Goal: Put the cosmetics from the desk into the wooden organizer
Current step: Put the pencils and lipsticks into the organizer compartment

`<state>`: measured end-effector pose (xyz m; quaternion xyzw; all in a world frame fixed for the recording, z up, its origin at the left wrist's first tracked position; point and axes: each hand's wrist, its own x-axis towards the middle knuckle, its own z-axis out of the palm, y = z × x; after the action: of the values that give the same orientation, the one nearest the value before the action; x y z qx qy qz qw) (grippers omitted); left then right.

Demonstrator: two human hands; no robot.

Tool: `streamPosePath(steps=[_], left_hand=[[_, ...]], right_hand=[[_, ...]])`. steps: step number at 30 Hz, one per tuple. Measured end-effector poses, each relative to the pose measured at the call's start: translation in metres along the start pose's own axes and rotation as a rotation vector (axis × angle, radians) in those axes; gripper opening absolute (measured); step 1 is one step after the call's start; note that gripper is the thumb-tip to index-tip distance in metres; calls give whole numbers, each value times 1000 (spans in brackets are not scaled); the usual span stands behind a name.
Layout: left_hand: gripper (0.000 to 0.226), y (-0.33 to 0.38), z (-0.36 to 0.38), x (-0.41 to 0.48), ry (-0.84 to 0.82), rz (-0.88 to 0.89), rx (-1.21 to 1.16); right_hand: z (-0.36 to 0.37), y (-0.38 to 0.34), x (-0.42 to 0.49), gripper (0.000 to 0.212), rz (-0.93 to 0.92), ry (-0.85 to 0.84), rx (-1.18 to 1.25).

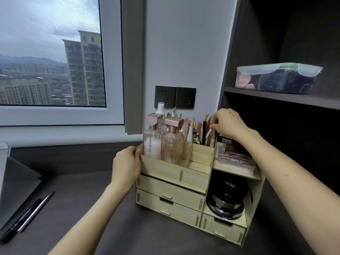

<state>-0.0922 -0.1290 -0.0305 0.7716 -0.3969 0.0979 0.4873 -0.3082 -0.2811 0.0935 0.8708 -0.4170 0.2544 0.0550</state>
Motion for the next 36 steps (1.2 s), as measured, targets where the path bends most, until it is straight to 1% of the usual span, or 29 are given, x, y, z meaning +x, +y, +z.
streamPosePath(steps=[4,7,10,12,14,17,20,23,27,30,32,34,36], left_hand=[[28,-5,-10,-5,-30,17,-62],[25,-21,-28,-11,-25,1,-61],[21,-58,-51,-23,-8,-30,109],[20,-89,-69,-33,-23,-83,259],[24,-118,-88,-43,-30,-128,414],[25,-153,-112,-55,-47,-163,584],[25,-179,-125,-59,-124,-262,700],[24,-197,-131,-57,-182,-364,716],[17,-215,-134,-52,-130,-440,526],[17,-223,-136,-49,-88,-468,388],[14,-226,-136,-47,-110,-459,381],[14,-228,-134,-45,-156,-428,425],[15,-230,-133,-44,-192,-406,456]], right_hand=[[-8,-12,-7,18,-3,74,-55],[-18,-36,-18,22,-58,213,-43],[-21,-84,-42,21,-197,330,111],[-14,-126,-65,17,-326,331,239],[4,-167,-86,14,-449,231,340],[57,-217,-100,19,-535,-39,425],[117,-254,-106,27,-482,-300,428],[164,-279,-112,34,-403,-449,466],[203,-310,-110,35,-291,-554,570],[224,-331,-103,33,-220,-559,621],[238,-342,-100,35,-261,-532,568],[250,-351,-97,41,-339,-511,427],[259,-353,-94,41,-406,-480,297]])
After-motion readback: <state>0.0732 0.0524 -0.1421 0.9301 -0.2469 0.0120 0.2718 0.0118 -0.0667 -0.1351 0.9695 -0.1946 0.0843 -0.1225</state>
